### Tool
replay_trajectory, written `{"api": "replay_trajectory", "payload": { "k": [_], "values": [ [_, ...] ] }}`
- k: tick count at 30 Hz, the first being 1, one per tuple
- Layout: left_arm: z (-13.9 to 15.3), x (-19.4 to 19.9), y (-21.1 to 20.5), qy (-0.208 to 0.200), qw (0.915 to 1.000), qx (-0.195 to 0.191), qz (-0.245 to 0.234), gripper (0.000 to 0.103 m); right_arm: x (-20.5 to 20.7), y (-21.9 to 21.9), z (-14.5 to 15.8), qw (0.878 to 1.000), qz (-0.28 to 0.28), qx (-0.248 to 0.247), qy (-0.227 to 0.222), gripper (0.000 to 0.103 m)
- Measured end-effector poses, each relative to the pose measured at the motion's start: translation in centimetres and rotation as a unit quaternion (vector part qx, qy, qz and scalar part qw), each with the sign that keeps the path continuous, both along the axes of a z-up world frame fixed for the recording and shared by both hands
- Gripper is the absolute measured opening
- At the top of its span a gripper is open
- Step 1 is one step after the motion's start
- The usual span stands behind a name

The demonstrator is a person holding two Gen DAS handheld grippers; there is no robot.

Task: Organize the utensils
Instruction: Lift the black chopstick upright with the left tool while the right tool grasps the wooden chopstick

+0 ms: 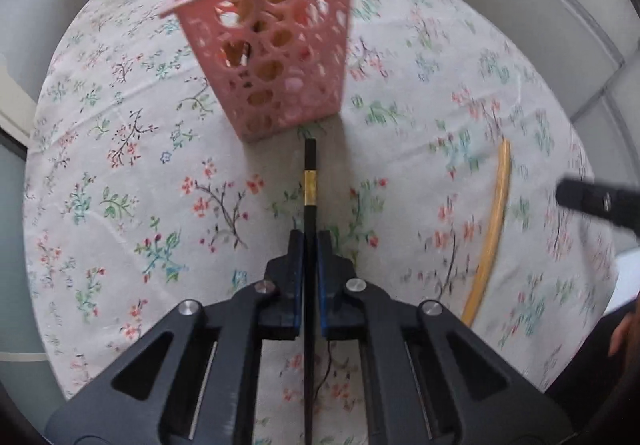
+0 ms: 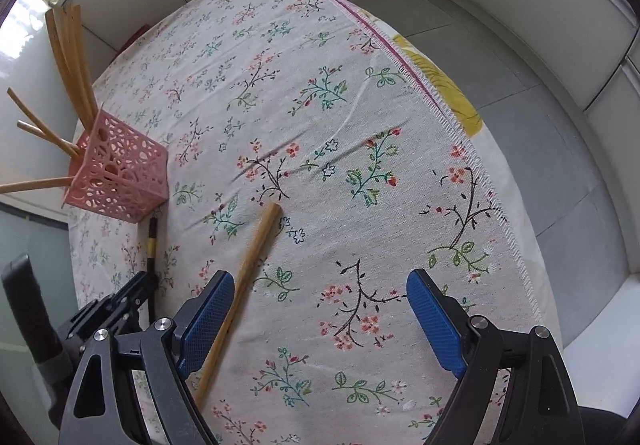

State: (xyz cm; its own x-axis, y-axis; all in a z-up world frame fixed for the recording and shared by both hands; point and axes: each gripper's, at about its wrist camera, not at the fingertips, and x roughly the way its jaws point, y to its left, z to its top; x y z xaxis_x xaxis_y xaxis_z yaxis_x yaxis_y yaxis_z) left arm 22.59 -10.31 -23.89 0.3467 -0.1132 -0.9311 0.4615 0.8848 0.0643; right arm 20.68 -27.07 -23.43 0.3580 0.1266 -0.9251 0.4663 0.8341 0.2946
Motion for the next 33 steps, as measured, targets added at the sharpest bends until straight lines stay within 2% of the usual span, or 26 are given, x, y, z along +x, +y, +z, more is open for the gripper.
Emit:
{"api": "replay_trajectory", "payload": {
  "k": [7, 11, 12, 13, 14, 15, 16, 22, 23, 24, 25, 26, 29, 33],
  "values": [
    [0.5, -3.7, 2.3, 0.026, 0.9996, 0.013, 0.0, 0.007, 1.0, 0.8, -0.5, 0.999, 0.012, 0.011, 0.034, 0.089],
    [1.6, -4.0, 3.7, 0.019, 0.9998, 0.003, 0.007, 0.007, 2.3, 1.6, -1.4, 0.997, 0.011, 0.031, 0.069, 0.089],
    [2.2, -4.2, 4.0, 0.017, 0.9998, -0.004, 0.01, 0.007, 2.7, 1.9, -1.6, 0.996, 0.009, 0.037, 0.077, 0.088],
    [2.3, -4.1, 4.6, 0.015, 0.9998, -0.007, 0.012, 0.007, 3.1, 2.3, -2.0, 0.995, 0.009, 0.045, 0.088, 0.082],
    [2.5, -4.4, 4.9, 0.012, 0.9998, -0.008, 0.015, 0.007, 3.5, 2.7, -1.9, 0.995, 0.006, 0.033, 0.096, 0.081],
    [2.8, -4.7, 5.3, 0.009, 0.9997, -0.012, 0.019, 0.007, 3.7, 3.1, -1.9, 0.995, 0.005, 0.028, 0.096, 0.071],
    [3.0, -4.9, 5.7, 0.009, 0.9995, -0.019, 0.023, 0.007, 4.1, 3.5, -1.9, 0.995, 0.006, 0.019, 0.103, 0.068],
    [4.0, -4.2, 7.5, -0.002, 0.9981, -0.048, 0.039, 0.007, 6.4, 5.8, -1.9, 0.992, -0.006, -0.02, 0.125, 0.064],
    [4.2, -4.3, 7.5, -0.004, 0.998, -0.049, 0.04, 0.007, 6.7, 6.2, -1.8, 0.991, -0.007, -0.033, 0.126, 0.062],
    [4.0, -3.4, 7.9, -0.004, 0.9978, -0.052, 0.04, 0.007, 6.9, 6.5, -1.7, 0.991, -0.006, -0.049, 0.126, 0.048],
    [4.1, -3.5, 8.0, -0.004, 0.9977, -0.053, 0.042, 0.007, 7.3, 7.1, -1.5, 0.989, 0.003, -0.076, 0.126, 0.025],
    [4.1, -3.4, 8.0, -0.004, 0.9976, -0.053, 0.044, 0.007, 7.5, 7.5, -1.5, 0.988, 0.013, -0.087, 0.124, 0.014],
    [4.1, -3.6, 8.3, -0.001, 0.9975, -0.051, 0.048, 0.007, 7.5, 8.1, -1.4, 0.989, 0.033, -0.09, 0.116, 0.011],
    [3.6, -3.4, 8.5, 0.009, 0.9976, -0.045, 0.052, 0.007, 6.4, 7.5, -1.5, 0.991, 0.064, -0.062, 0.101, 0.008]
  ]
}}
